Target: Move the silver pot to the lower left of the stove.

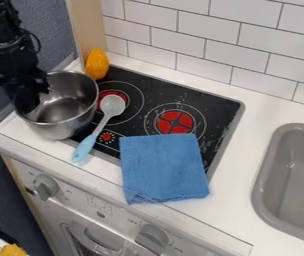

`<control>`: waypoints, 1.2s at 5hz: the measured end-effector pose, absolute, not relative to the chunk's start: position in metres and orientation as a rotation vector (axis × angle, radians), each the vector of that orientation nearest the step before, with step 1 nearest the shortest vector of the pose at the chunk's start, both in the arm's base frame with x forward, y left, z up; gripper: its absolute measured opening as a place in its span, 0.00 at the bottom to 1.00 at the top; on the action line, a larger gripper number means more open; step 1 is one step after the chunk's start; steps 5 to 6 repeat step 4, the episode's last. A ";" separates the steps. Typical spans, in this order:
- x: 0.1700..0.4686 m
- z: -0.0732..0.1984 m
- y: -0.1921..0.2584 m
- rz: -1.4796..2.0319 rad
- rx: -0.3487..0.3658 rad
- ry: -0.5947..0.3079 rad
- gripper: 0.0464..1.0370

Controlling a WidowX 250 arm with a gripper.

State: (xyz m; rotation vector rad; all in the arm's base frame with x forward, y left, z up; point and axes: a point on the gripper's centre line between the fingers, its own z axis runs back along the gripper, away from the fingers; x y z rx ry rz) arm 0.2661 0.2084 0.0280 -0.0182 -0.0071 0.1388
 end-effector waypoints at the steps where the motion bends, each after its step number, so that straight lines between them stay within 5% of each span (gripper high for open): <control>1: 0.268 0.041 0.205 0.100 0.007 -0.085 0.53; 2: 0.271 0.064 0.200 0.052 0.013 -0.148 0.83; 3: 0.271 0.080 0.191 -0.002 -0.010 -0.169 0.97; 6: 0.275 0.080 0.184 -0.036 -0.014 -0.156 0.97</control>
